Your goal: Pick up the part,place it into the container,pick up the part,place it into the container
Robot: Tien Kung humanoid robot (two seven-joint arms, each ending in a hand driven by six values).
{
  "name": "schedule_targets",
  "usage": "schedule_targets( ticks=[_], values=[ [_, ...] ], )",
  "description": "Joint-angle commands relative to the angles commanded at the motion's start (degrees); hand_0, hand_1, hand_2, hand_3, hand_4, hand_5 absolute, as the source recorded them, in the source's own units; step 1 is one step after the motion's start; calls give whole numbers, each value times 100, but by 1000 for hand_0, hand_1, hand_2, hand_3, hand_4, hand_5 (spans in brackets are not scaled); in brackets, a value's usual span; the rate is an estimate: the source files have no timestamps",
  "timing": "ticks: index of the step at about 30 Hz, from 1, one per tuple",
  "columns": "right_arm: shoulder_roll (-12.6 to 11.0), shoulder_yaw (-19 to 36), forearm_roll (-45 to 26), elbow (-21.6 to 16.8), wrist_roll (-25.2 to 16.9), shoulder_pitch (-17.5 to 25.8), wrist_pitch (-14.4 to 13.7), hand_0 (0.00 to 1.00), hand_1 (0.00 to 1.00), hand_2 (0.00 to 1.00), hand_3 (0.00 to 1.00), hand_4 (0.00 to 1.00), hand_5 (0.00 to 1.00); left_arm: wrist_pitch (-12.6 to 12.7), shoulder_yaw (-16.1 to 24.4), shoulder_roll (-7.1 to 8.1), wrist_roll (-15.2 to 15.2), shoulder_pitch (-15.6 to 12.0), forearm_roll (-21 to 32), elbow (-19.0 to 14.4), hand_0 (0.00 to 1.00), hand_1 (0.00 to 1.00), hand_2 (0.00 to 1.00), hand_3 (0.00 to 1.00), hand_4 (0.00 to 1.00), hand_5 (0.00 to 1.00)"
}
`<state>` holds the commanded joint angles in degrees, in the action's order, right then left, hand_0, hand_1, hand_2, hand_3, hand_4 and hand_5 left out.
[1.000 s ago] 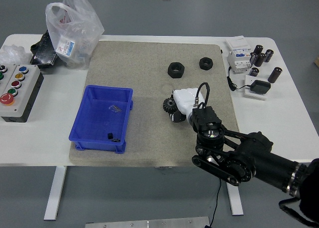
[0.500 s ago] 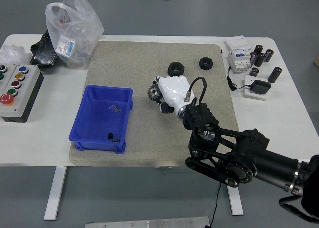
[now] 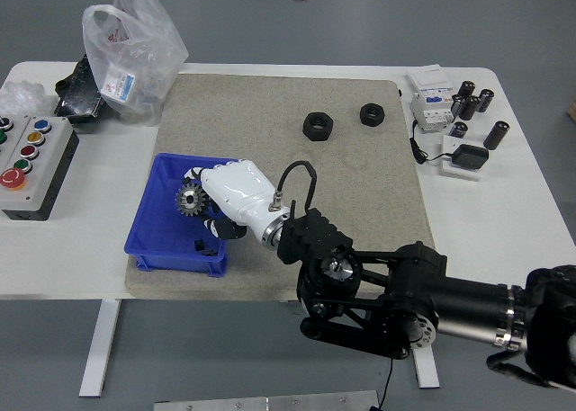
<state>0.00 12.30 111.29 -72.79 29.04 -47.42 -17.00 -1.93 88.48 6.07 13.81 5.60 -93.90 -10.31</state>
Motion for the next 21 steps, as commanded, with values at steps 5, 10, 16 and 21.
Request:
schedule_targets(
  ticks=[5, 10, 16, 21],
  values=[
    [0, -52, 97, 39, 44, 32, 153, 396, 684, 757, 779, 400, 146, -2, -5, -10, 13, 1, -7, 0, 616, 608, 622, 618, 562, 455],
    [0, -66, 118, 52, 49, 60, 177, 416, 737, 818, 860, 485, 160, -3, -17, -9, 11, 9, -6, 0, 615, 607, 620, 617, 563, 455],
    [0, 3, 238, 39, 71, 107, 132, 423, 739, 829, 903, 511, 160, -6, -51, -3, 17, 0, 15, 0, 616, 608, 615, 613, 559, 447],
    [0, 102, 412, 6, 145, 165, 74, 417, 737, 840, 961, 539, 171, -12, -60, -1, 20, -9, 20, 0, 616, 608, 613, 611, 553, 439]
  ],
)
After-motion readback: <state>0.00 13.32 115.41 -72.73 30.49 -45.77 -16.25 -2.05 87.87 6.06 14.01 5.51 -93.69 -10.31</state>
